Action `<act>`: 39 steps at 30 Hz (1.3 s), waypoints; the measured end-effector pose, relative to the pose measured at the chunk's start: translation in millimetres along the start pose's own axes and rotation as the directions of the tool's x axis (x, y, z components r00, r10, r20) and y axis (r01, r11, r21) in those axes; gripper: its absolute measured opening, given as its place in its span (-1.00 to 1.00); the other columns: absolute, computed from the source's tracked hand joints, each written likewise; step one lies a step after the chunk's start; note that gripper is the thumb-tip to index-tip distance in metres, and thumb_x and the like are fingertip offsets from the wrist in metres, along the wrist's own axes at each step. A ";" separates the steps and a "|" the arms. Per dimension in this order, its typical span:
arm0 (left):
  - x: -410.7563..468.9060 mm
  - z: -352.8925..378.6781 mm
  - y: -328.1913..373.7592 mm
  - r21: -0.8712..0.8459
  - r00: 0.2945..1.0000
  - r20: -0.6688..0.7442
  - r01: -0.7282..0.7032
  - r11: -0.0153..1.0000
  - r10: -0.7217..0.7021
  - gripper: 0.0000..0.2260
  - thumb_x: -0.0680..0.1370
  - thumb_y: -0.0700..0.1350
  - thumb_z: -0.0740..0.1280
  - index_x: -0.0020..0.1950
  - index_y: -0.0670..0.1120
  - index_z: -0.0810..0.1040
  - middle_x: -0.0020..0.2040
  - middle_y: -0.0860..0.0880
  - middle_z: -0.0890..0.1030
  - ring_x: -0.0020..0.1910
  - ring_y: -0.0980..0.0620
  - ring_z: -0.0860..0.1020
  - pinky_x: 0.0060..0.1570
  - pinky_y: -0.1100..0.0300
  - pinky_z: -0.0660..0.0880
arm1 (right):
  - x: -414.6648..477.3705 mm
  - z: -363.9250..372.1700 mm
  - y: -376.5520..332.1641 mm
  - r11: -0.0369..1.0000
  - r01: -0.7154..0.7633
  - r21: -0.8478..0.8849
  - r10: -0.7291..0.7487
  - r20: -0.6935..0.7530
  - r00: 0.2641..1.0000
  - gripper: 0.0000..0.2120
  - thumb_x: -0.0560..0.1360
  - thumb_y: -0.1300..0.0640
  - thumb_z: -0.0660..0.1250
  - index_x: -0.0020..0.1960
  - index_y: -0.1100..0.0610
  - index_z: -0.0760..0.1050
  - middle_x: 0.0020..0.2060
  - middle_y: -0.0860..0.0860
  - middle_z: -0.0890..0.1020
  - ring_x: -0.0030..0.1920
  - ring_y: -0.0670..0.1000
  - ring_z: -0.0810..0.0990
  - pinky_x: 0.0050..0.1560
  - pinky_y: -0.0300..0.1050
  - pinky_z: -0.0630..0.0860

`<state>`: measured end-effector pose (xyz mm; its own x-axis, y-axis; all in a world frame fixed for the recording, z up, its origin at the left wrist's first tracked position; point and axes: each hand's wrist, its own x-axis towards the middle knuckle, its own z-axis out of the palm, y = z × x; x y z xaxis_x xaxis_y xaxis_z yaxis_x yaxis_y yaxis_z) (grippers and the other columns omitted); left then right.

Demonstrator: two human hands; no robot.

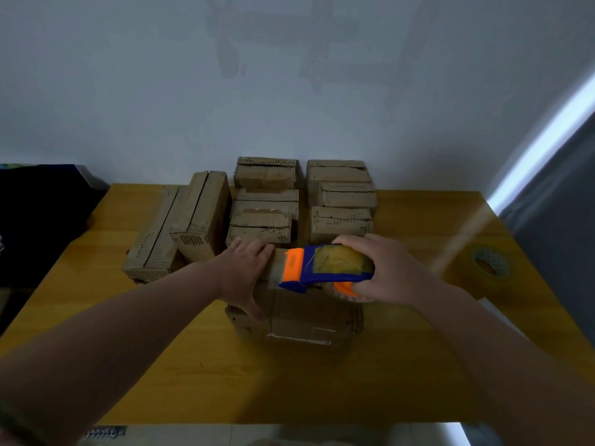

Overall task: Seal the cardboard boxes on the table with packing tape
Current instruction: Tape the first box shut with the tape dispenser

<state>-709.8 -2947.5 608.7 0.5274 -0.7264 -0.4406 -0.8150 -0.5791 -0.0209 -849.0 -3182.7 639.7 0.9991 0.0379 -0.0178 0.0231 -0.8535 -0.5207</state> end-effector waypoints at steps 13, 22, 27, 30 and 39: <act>15.5 -1.5 21.3 -0.123 0.989 -0.113 -0.109 0.986 0.095 0.06 0.19 0.29 0.54 0.54 0.20 0.01 0.51 0.00 0.01 0.49 -0.08 -0.01 0.46 -0.10 -0.14 | -3.0 -4.1 5.9 0.999 0.039 0.021 -0.039 -0.004 0.999 -0.33 0.32 0.12 0.50 0.38 -0.10 0.37 0.04 -0.04 0.51 -0.09 -0.13 0.49 -0.20 -0.40 0.32; 3.6 0.4 9.7 -0.018 1.000 0.004 -0.018 1.000 0.018 0.17 0.24 0.35 0.48 0.56 -0.02 -0.20 0.55 -0.01 -0.10 0.51 -0.11 -0.06 0.48 -0.04 -0.09 | -34.1 -34.5 50.8 0.999 -0.042 0.000 0.042 0.047 0.998 -0.44 0.25 0.01 0.41 0.24 -0.16 0.43 -0.07 -0.09 0.55 -0.14 -0.12 0.53 -0.20 -0.19 0.47; 7.4 -5.3 21.9 0.011 0.998 0.043 -0.035 0.999 0.035 0.17 0.27 0.33 0.47 0.56 0.01 -0.27 0.55 0.00 -0.12 0.52 -0.13 -0.05 0.47 -0.17 -0.11 | -33.4 -23.1 56.3 0.997 -0.075 -0.018 0.075 0.038 0.996 -0.38 0.35 0.08 0.49 0.35 -0.12 0.37 0.02 -0.04 0.48 -0.06 -0.10 0.51 -0.13 -0.16 0.51; 16.3 -9.7 48.0 -0.052 0.998 0.035 -0.046 0.998 0.048 0.15 0.28 0.32 0.47 0.56 0.03 -0.27 0.56 0.02 -0.14 0.53 -0.13 -0.08 0.44 -0.30 -0.15 | -34.4 -19.2 60.1 0.996 -0.080 -0.048 0.081 0.015 0.997 -0.37 0.37 0.12 0.49 0.37 -0.12 0.36 0.01 -0.04 0.46 -0.07 -0.12 0.48 -0.18 -0.27 0.42; 31.9 -7.3 72.2 -0.095 0.999 -0.007 -0.041 0.995 0.040 0.17 0.24 0.35 0.48 0.57 0.04 -0.21 0.56 0.02 -0.10 0.53 -0.12 -0.06 0.41 -0.37 -0.15 | -41.0 -15.3 63.0 0.999 -0.049 -0.010 0.049 -0.025 0.999 -0.45 0.35 0.01 0.49 0.30 -0.17 0.41 -0.06 -0.08 0.49 -0.11 -0.12 0.51 -0.16 -0.14 0.51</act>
<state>-750.2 -3015.2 599.7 0.4960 -0.7517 -0.4347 -0.8091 -0.5818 0.0828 -888.0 -3246.0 620.7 0.9996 -0.0166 -0.0217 -0.0254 -0.8596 -0.5103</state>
